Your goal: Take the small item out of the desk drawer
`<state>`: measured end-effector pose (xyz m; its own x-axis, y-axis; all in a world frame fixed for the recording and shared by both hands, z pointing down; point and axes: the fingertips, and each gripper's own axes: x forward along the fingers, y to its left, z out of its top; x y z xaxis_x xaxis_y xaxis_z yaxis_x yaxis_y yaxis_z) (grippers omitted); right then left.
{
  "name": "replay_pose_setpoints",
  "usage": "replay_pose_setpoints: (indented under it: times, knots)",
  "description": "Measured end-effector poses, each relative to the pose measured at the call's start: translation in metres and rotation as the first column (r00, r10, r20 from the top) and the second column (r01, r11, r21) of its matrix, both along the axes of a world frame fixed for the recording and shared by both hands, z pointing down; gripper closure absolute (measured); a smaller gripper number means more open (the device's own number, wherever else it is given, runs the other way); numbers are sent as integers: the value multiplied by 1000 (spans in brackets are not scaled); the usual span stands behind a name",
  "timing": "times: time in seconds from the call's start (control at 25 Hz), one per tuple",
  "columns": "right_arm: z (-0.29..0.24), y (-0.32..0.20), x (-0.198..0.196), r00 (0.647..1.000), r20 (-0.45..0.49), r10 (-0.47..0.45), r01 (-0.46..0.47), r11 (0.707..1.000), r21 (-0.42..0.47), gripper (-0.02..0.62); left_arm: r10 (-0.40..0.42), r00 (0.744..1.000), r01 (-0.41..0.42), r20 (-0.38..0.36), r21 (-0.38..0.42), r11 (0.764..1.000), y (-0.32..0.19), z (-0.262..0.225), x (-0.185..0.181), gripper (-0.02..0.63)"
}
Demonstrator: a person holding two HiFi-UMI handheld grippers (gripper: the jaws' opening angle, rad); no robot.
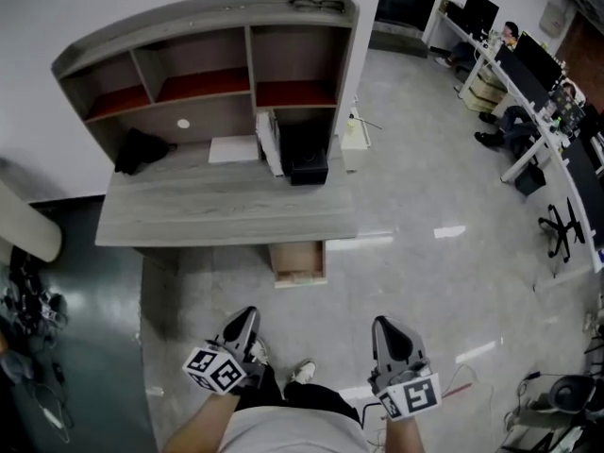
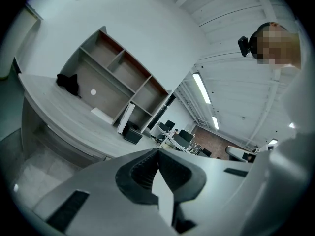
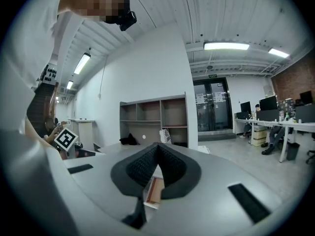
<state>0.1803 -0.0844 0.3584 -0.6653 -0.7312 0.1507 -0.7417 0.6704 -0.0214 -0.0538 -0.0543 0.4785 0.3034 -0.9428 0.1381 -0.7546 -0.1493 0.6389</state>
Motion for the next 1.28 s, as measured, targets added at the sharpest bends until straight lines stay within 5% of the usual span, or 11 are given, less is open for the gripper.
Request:
replay_pose_setpoints:
  times: [0.48, 0.76, 0.96, 1.28]
  knots:
    - [46, -36, -44, 996, -86, 8, -15, 996, -86, 574, 72, 983, -96, -169, -141, 985, -60, 92, 10, 588]
    - [96, -45, -56, 995, -98, 4, -19, 988, -152, 574, 9, 953, -112, -304, -323, 940, -81, 202, 33, 582]
    - [139, -37, -51, 994, -106, 4, -28, 974, -223, 574, -43, 936, -111, -350, -408, 906, -94, 260, 53, 521]
    - [185, -38, -36, 993, -114, 19, -50, 958, -283, 574, -232, 841, -65, -489, -517, 853, -119, 329, 74, 470]
